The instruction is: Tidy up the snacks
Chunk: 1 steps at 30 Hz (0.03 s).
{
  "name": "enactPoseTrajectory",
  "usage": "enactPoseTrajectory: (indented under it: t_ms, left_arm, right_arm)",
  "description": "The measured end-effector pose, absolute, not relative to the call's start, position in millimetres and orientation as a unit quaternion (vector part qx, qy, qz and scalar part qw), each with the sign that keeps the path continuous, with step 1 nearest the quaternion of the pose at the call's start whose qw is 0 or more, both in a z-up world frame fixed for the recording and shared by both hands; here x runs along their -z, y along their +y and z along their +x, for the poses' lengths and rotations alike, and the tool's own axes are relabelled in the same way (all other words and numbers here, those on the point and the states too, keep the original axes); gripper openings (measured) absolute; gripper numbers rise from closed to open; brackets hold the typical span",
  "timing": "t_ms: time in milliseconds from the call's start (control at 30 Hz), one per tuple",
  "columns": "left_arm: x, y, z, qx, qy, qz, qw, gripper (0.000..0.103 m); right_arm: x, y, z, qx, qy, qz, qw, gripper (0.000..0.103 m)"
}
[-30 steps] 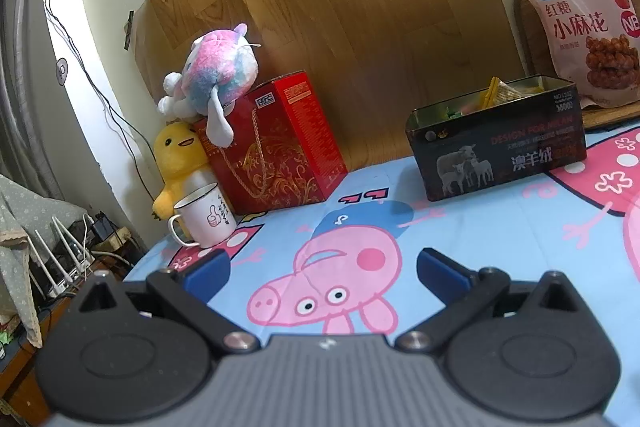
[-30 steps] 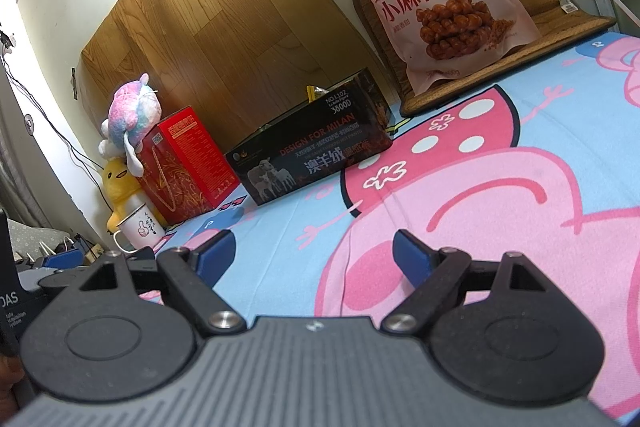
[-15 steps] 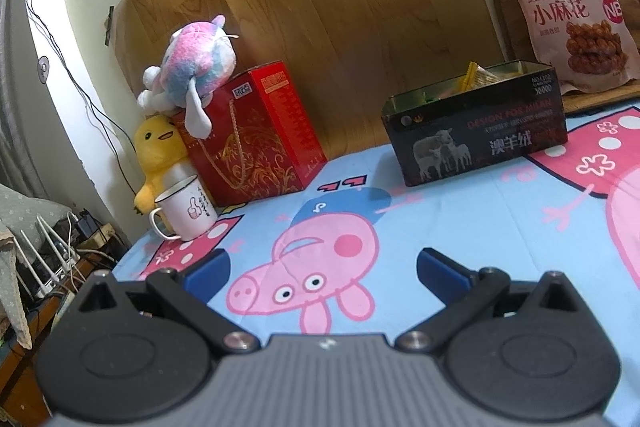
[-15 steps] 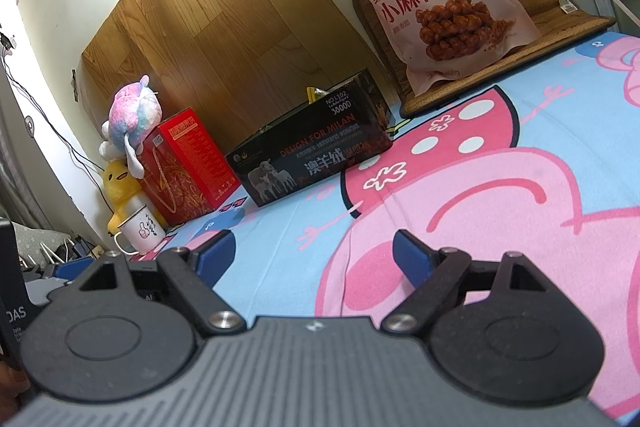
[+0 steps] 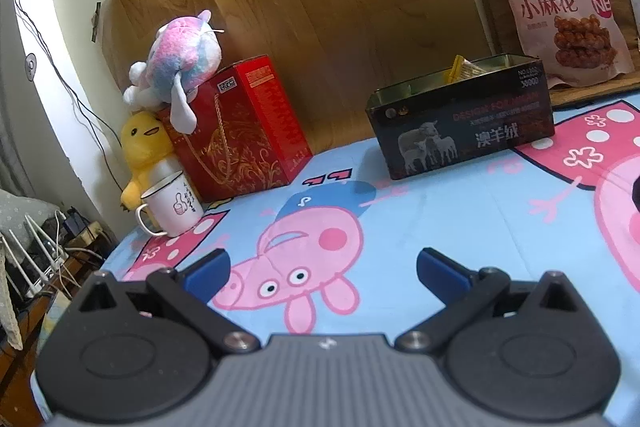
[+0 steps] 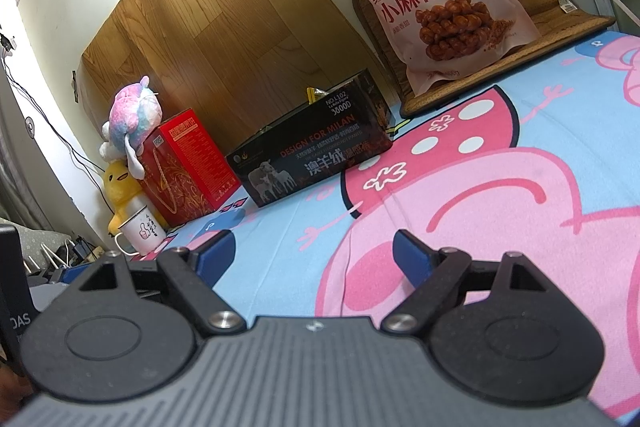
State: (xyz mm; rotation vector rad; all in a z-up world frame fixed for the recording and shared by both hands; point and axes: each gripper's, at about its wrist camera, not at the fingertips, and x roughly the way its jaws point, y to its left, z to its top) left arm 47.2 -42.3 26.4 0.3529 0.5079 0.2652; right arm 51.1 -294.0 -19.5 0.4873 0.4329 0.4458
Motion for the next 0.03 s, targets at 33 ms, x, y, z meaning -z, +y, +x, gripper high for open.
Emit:
enactPoseTrajectory:
  t_ms: [33]
  left_arm:
    - [-26.1, -42.8, 47.3, -0.129, 0.251, 0.173, 0.944, 0.103]
  right_arm:
    - [19.5, -294.1, 51.2, -0.217, 0.211, 0.237, 0.923, 0.088]
